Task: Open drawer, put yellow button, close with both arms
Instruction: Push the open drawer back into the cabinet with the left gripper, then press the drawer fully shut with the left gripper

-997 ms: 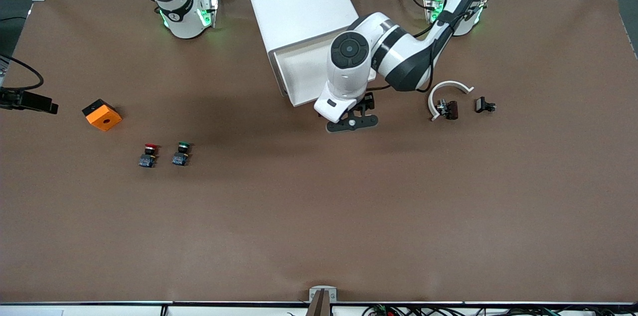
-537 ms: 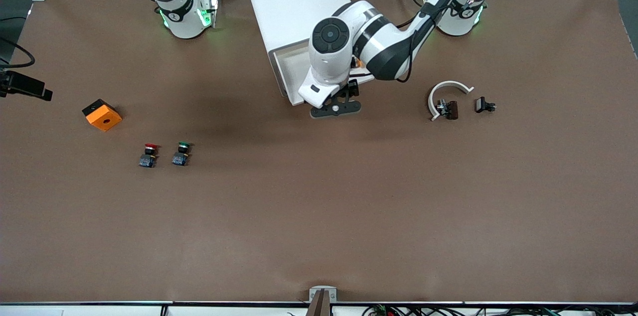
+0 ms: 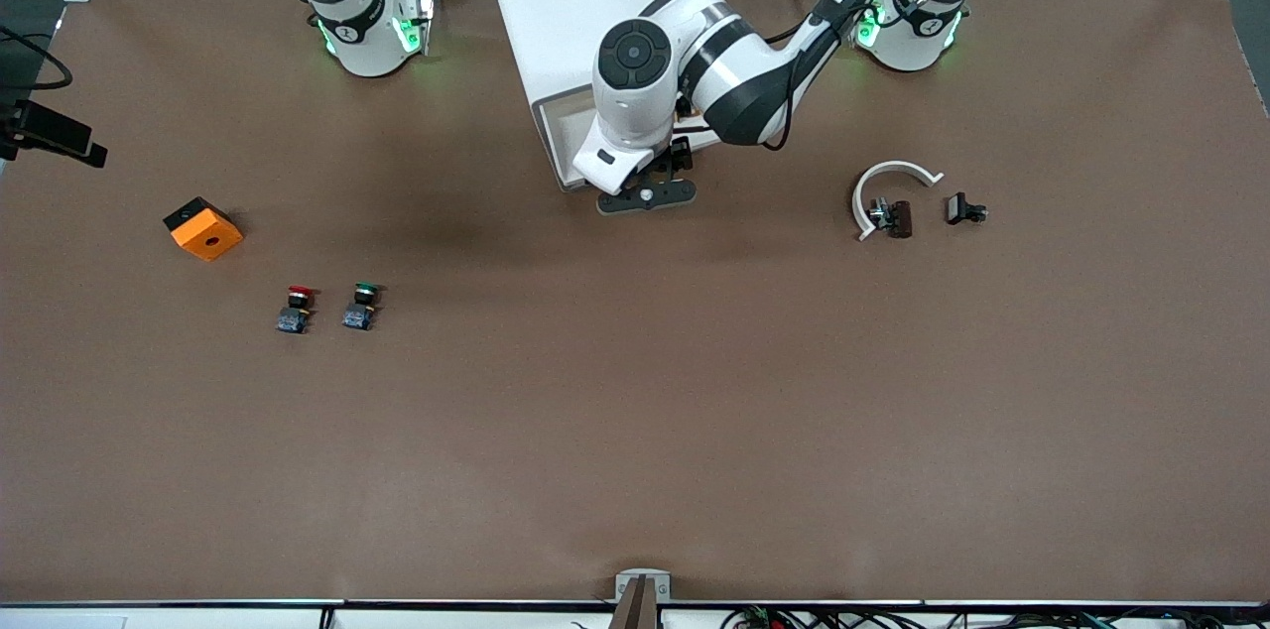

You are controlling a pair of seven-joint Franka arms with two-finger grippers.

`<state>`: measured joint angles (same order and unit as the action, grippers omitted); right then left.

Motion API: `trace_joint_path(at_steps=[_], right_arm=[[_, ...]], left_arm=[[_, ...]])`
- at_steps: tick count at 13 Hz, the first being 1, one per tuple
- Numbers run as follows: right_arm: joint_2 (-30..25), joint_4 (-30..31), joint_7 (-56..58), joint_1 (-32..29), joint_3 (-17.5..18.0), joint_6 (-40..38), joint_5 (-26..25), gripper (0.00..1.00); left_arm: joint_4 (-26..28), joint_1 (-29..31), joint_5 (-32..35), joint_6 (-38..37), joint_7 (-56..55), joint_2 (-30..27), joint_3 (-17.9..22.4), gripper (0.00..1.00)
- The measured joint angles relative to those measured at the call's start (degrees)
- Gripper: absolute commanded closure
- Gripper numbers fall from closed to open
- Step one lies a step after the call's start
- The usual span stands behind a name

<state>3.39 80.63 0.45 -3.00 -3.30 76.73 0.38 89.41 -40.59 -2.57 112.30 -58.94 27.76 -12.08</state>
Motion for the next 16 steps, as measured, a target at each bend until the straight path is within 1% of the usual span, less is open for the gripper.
trace_joint_path(at_steps=[6,9,11,14,16], right_arm=[[-1.0,0.7,0.0,0.8,0.5,3.0,0.0,0.00],[-4.5,5.8,0.0,0.8,0.4,7.4,0.0,0.00],[-7.1,9.2,0.0,1.3,0.0,8.9,0.0,0.00],[-8.7,11.0,0.0,2.6,-1.6,9.3,0.0,0.00],[-9.1,11.7,0.0,2.7,-1.8,9.9,0.0,0.00]], left_arm=[[0.1,-2.8,-0.9,0.0,-3.8,0.2,-1.5,0.00],[0.2,-3.9,-2.1,0.0,-5.2,0.3,-1.5,0.00],[0.4,-4.2,-3.4,0.0,-6.1,0.4,-1.5,0.00],[0.5,-5.1,-4.5,-0.1,-6.8,0.5,-1.5,0.00],[0.6,-5.6,-6.1,-0.1,-7.5,0.7,-1.5,0.00]])
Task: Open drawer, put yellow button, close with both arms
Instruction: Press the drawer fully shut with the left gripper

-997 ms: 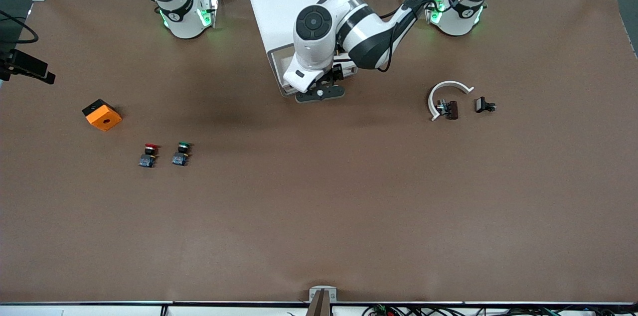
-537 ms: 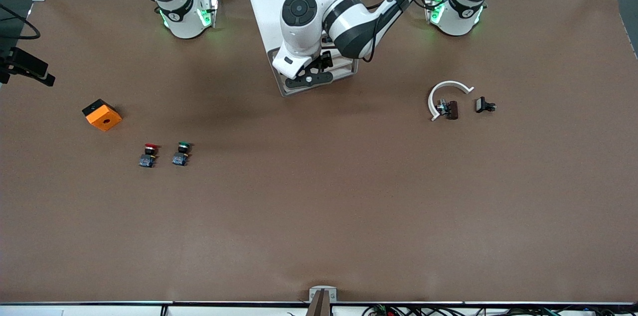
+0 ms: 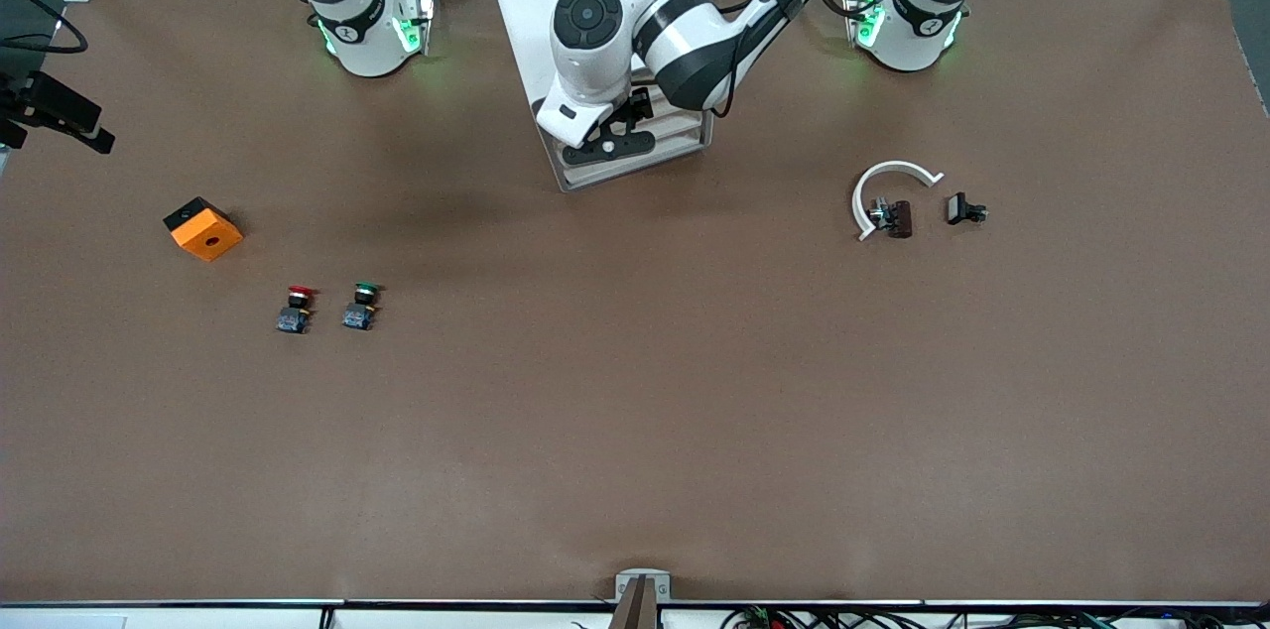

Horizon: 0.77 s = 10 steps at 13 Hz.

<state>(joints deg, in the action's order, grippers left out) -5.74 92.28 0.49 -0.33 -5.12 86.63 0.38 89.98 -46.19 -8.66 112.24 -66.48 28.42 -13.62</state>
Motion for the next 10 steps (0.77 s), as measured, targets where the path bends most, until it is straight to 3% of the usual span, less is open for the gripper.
trace_joint_path(at_steps=[10], right_arm=[[-0.2,0.3,1.4,0.1,-0.2,0.9,0.0,0.00]], left_arm=[[-0.3,2.4,-1.3,0.2,0.0,0.3,0.5,0.00]])
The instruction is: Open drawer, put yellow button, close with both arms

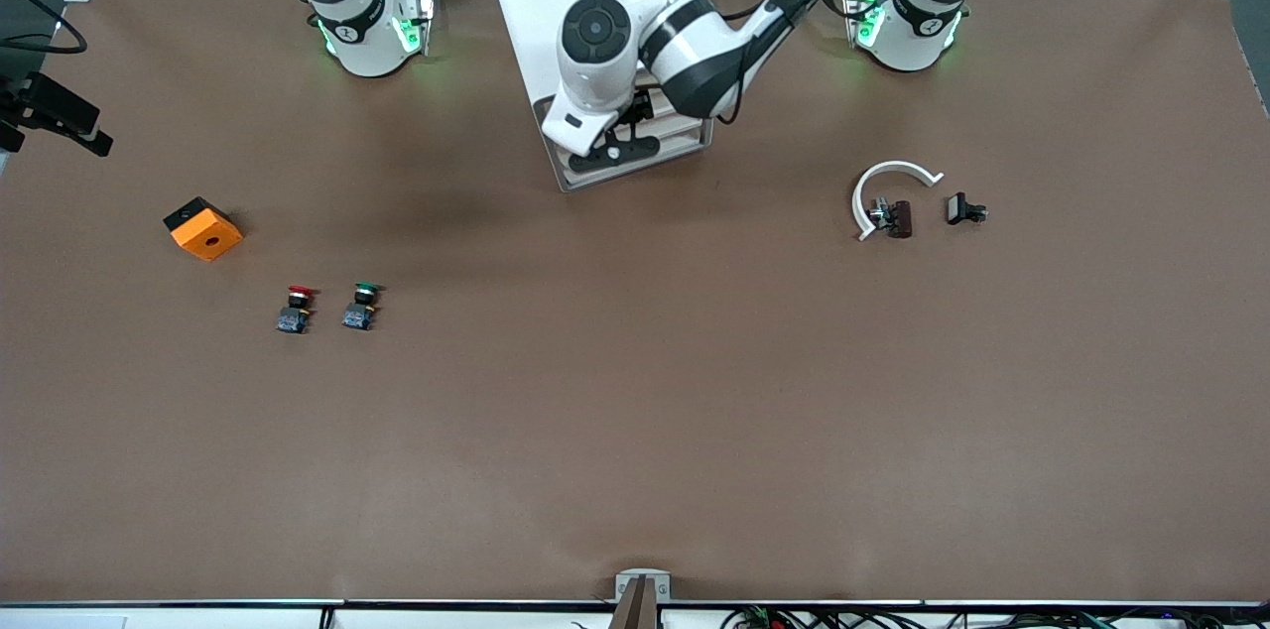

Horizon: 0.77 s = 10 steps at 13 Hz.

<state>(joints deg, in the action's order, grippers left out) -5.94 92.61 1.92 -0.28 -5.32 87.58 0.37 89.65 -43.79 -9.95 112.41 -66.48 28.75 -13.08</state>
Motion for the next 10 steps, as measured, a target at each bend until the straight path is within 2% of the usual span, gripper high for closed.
trace_joint_path(at_steps=[2,7,10], right_arm=[[0.0,0.0,0.2,0.0,-0.2,0.0,0.0,0.00],[-0.1,0.0,0.7,-0.2,-0.5,-0.2,0.0,0.00],[-0.2,0.0,0.7,-0.5,-0.6,-0.5,0.0,0.00]], left_arm=[[-1.2,3.0,2.7,0.1,0.3,0.1,0.2,0.00],[-2.5,9.0,14.6,0.1,1.5,0.3,0.4,0.00],[-2.6,15.4,16.1,0.3,8.0,0.6,0.6,0.00]])
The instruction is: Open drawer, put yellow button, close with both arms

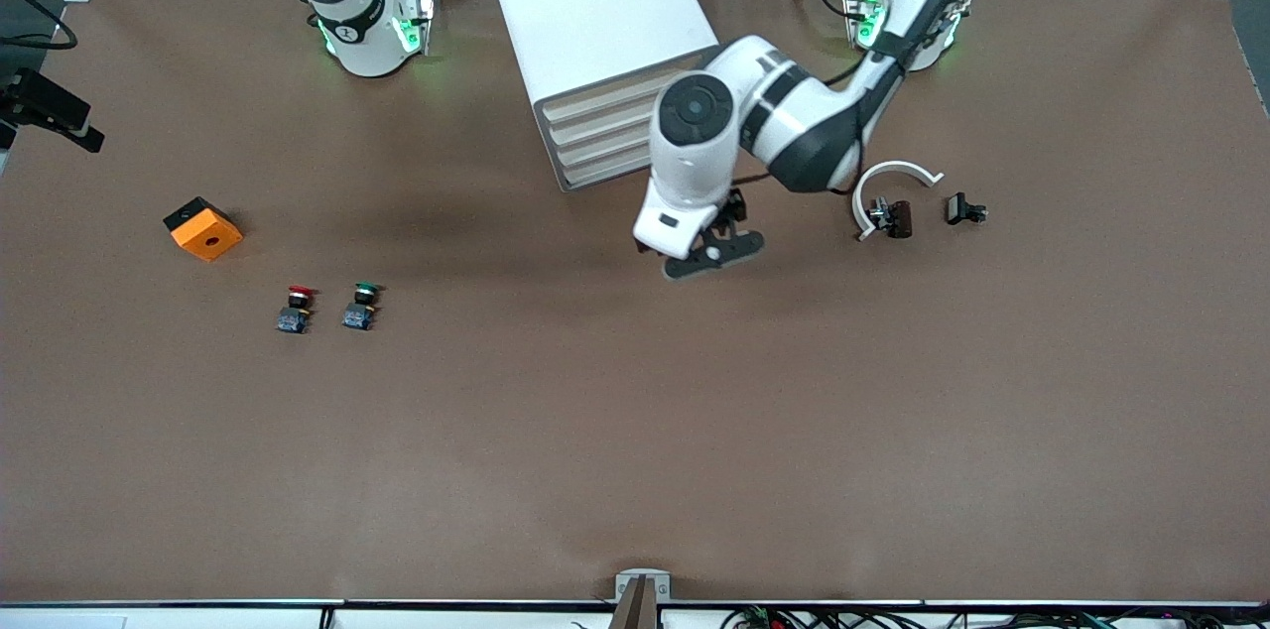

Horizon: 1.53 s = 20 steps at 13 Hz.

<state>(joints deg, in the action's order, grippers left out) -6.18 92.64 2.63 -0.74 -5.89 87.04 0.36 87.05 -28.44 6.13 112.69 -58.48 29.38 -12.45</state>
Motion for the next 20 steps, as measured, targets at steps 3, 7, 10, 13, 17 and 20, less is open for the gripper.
trace_joint_path(at_steps=[3,7,10,13,17,20], right_arm=[[0.0,0.0,0.0,-0.4,-0.1,-0.1,0.0,0.00],[0.0,0.1,0.1,-0.4,0.0,-0.2,0.0,0.00],[0.0,0.1,0.2,-0.4,0.0,-0.2,0.0,0.00],[0.0,0.1,0.2,-0.4,0.0,-0.2,0.0,0.00],[-0.1,0.1,0.3,-0.4,-0.2,-0.1,0.0,0.00],[-0.1,0.1,0.3,-0.4,-0.3,-0.1,0.0,0.00]], left_arm=[[-0.8,8.4,0.0,-0.1,10.1,-0.2,0.0,0.00],[-1.7,17.2,0.0,-6.0,22.4,-4.1,-0.1,0.00],[-1.8,25.2,0.0,-9.4,34.7,-9.2,-0.2,0.00],[-1.8,31.7,0.0,-12.1,45.7,-13.4,-0.3,0.00],[-1.7,36.9,-1.0,-14.1,52.7,-19.0,-0.4,0.00],[-1.4,37.5,-1.1,-15.1,53.8,-21.5,-0.4,0.00]])
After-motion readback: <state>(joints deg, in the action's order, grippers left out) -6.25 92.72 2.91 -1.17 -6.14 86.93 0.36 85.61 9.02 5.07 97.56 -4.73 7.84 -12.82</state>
